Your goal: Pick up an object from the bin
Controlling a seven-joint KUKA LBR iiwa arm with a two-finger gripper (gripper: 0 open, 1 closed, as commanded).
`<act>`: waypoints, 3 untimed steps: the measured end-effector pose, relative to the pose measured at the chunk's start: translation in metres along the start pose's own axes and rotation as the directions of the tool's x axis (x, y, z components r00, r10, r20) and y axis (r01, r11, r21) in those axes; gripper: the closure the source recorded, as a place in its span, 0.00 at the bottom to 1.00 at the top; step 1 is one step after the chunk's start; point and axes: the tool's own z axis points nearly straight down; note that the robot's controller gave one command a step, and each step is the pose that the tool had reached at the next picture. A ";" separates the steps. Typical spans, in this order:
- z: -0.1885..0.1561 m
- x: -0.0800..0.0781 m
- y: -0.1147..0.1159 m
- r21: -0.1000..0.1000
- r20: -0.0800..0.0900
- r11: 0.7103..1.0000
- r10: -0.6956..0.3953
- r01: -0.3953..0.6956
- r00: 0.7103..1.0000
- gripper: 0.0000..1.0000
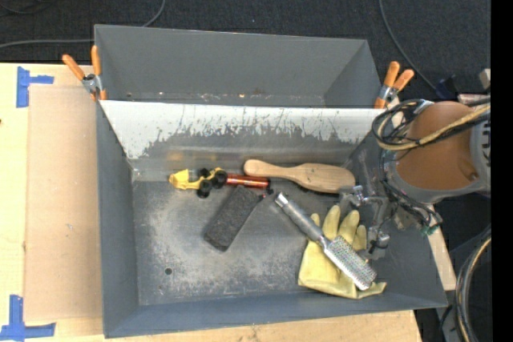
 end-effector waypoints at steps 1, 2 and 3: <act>0.002 -0.009 0.005 -0.005 -0.025 0.992 0.125 -0.126 0.992 1.00; 0.002 -0.009 0.005 -0.005 -0.025 0.992 0.125 -0.125 0.992 1.00; -0.023 -0.009 0.006 -0.007 -0.029 0.992 0.124 -0.124 0.992 1.00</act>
Offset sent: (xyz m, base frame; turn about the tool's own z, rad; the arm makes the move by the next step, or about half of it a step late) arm 0.0000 0.0000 0.0000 0.0000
